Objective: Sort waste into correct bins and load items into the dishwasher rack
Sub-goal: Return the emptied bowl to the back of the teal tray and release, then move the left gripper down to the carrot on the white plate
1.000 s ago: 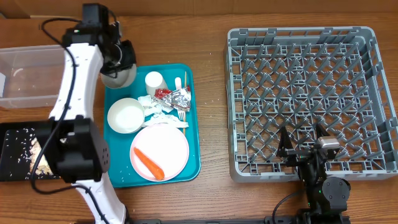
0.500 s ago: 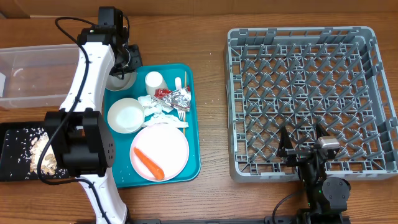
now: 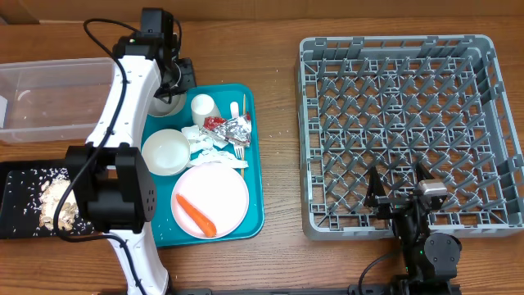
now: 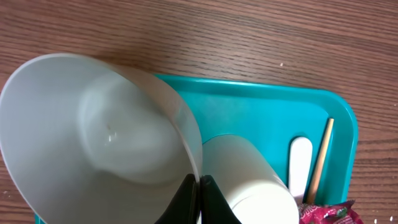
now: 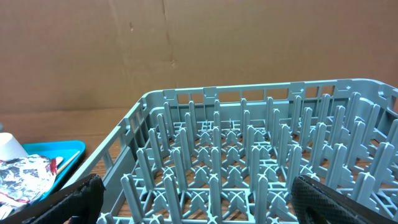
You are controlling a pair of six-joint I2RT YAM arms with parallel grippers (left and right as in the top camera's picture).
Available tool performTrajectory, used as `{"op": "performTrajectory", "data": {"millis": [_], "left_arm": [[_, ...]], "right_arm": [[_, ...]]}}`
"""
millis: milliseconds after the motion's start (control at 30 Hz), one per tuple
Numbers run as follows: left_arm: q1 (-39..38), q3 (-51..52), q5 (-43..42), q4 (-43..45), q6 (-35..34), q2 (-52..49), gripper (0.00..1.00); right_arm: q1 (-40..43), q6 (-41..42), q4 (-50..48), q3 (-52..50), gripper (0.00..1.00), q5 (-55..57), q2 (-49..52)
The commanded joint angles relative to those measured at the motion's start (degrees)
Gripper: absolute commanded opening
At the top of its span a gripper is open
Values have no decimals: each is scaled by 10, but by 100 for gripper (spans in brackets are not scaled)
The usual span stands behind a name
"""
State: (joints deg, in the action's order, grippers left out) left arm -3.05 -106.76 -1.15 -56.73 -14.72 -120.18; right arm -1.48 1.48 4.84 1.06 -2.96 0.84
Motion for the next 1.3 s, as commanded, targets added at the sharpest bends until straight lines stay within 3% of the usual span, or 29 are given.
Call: {"op": "performTrajectory", "data": {"millis": [0, 200, 300, 700, 767, 867, 933, 1067, 1267], "left_arm": [[-4, -3, 17, 2, -8, -5, 6], [-4, -1, 18, -3, -8, -5, 9], [-4, -1, 18, -10, -7, -5, 22], [-3, -49, 23, -86, -7, 7, 14], [-4, -87, 22, -131, -7, 10, 25], [-4, -150, 21, -221, -8, 15, 67], [-3, -185, 22, -282, -21, 16, 82], [-3, -213, 16, -369, -38, 18, 92], [-10, -188, 7, -401, -70, 50, 94]], "right_arm": [[4, 0, -2, -6, 100, 3, -7], [4, 0, -2, -6, 100, 3, -7], [4, 0, -2, -6, 100, 3, -7], [4, 0, -2, -6, 100, 3, -7], [4, 0, -2, -6, 100, 3, -7], [4, 0, -2, -6, 100, 3, -7], [4, 0, -2, -6, 100, 3, -7], [4, 0, -2, -6, 100, 3, -7], [4, 0, -2, -6, 100, 3, -7]]}}
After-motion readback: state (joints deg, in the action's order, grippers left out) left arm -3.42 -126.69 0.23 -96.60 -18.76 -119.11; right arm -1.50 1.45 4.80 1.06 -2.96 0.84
